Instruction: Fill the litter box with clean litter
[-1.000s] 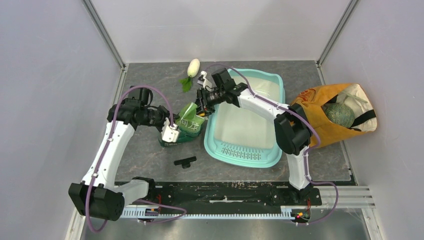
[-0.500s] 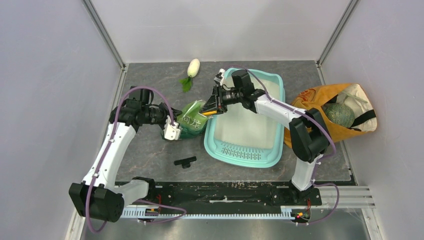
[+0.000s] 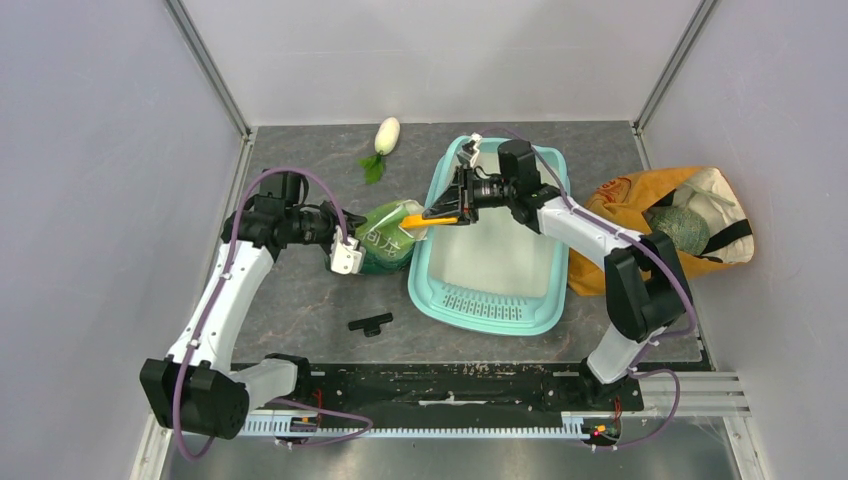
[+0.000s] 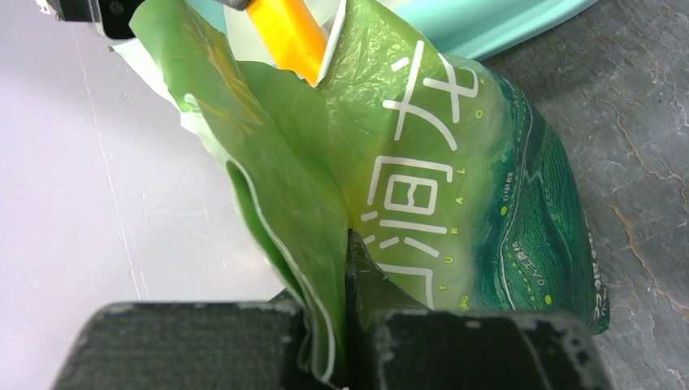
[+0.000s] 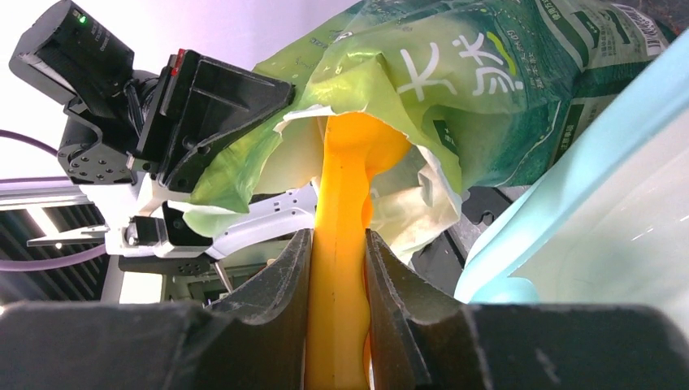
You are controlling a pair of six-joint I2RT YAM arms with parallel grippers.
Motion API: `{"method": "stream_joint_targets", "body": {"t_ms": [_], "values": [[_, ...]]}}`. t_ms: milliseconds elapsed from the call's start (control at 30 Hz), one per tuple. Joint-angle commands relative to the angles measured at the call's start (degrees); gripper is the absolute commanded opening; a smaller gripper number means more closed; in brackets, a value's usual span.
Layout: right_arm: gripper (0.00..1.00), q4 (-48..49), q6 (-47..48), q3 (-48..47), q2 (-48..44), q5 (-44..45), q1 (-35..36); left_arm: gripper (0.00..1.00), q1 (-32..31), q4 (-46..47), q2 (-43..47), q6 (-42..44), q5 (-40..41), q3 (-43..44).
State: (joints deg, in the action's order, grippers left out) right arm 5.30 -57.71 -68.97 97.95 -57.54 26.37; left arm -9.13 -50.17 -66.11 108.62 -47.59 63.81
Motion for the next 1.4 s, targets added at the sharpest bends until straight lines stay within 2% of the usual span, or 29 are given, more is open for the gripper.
{"method": "stream_joint_targets", "body": {"t_ms": [0,400,700,767,833,967,1033,1233,1367], "values": [[0.00,5.4,-2.0,2.2,-4.6,-5.0,-1.4,0.02,-0.7,7.1,0.1,-1.0,-7.2,2.9],[0.00,13.3,-8.1,8.9,-7.3,-6.6,-5.9,0.02,-0.7,8.2,-0.6,-2.7,-7.4,3.1],[0.00,28.0,-20.6,15.4,-7.1,-5.9,-8.3,0.02,-0.7,10.7,-0.9,-5.7,-8.0,3.2],[0.00,28.1,-21.0,15.2,-7.4,-5.8,-8.7,0.02,-0.7,11.0,-0.9,-5.5,-8.1,3.1],[0.00,20.2,-15.8,13.2,-8.4,-5.1,-8.7,0.02,-0.7,11.0,-0.8,-4.9,-8.3,3.1],[0.00,-17.7,10.0,0.5,-9.7,2.7,-7.7,0.02,-1.1,11.0,-0.6,-4.5,-8.3,3.4],[0.00,-27.4,15.4,-4.6,-8.6,6.4,-7.3,0.02,-1.2,11.0,-0.5,-4.4,-8.2,3.5],[0.00,-43.8,22.2,-17.9,-5.1,17.8,-4.1,0.02,-1.3,11.1,-0.1,-3.5,-8.2,3.0],[0.00,-49.0,23.4,-21.2,-2.2,21.4,-0.3,0.02,-1.4,11.1,-0.2,-2.8,-8.3,3.2]]}}
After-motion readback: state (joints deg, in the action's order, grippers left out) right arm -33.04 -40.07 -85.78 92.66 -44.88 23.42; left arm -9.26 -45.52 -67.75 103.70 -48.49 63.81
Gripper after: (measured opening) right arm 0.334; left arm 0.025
